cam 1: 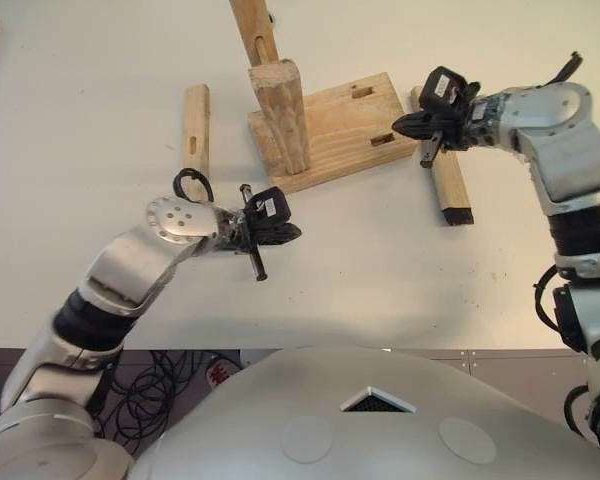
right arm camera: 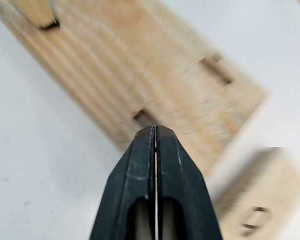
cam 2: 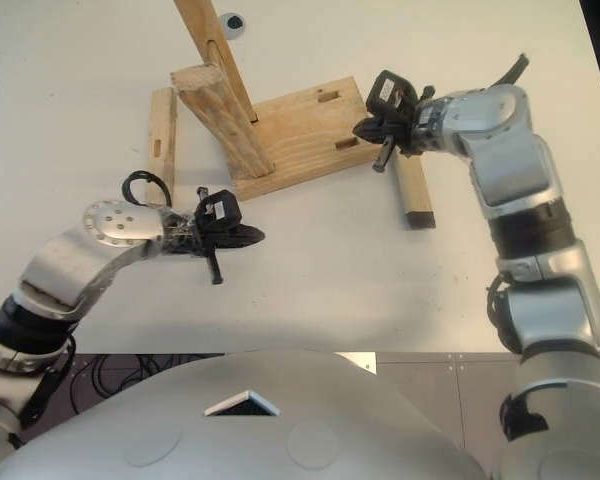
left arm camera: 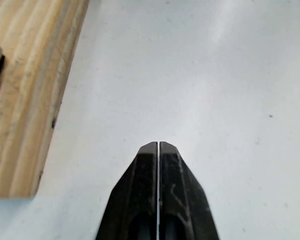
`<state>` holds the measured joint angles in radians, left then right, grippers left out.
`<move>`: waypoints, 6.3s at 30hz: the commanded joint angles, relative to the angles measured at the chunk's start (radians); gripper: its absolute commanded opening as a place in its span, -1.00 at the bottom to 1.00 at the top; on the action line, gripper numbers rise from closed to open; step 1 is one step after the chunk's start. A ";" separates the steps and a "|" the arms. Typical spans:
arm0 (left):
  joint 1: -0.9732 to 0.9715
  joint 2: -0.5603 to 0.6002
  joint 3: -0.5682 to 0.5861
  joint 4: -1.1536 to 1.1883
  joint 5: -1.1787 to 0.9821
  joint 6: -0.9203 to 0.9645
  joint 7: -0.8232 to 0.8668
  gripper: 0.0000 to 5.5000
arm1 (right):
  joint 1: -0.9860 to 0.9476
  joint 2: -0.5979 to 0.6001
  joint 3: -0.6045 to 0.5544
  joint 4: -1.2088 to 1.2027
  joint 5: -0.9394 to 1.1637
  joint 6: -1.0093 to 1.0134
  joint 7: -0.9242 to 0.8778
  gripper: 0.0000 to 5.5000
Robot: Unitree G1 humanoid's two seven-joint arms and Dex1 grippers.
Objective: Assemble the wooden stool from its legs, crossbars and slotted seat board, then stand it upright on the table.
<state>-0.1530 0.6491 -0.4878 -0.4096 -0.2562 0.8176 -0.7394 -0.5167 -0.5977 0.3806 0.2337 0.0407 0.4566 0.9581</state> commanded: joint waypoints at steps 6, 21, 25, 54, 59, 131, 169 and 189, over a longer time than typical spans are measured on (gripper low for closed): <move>-0.061 -0.135 0.014 0.155 0.091 0.016 0.132 -1.00 | 0.030 0.076 0.106 0.171 -0.069 -0.095 0.080 -0.98; -0.287 -0.485 0.237 0.658 0.172 -0.144 0.453 -1.00 | 0.063 0.273 0.186 -0.127 0.074 0.131 0.142 -0.98; -0.284 -0.539 0.246 0.702 0.180 -0.181 0.472 -1.00 | 0.065 0.233 0.184 -0.125 0.042 0.127 0.113 -0.98; 0.103 -0.442 0.258 0.146 0.106 0.054 0.397 -1.00 | 0.280 -0.097 0.005 -0.281 0.109 0.136 0.117 -0.98; 0.090 -0.453 0.268 0.169 0.094 0.060 0.390 -1.00 | 0.268 0.049 0.013 -0.166 0.039 0.079 -0.071 -0.98; -0.122 -0.591 0.566 0.376 0.089 -0.407 0.628 -1.00 | 0.106 -0.209 -0.452 0.794 0.000 -0.073 -0.128 -0.20; -0.493 -0.475 0.693 0.103 -0.998 0.043 0.534 -0.20 | 0.220 0.301 -0.211 -0.667 0.222 -0.346 -0.557 -0.53; -0.515 -0.346 0.747 0.259 -0.763 -0.114 0.466 -0.86 | 0.302 0.290 -0.131 -0.592 0.103 -0.086 -0.589 -0.07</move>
<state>-0.6442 0.2508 0.2395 -0.1981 -1.0724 0.7293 -0.2620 -0.2304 -0.2901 0.2513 -0.3914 0.1758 0.2774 0.3928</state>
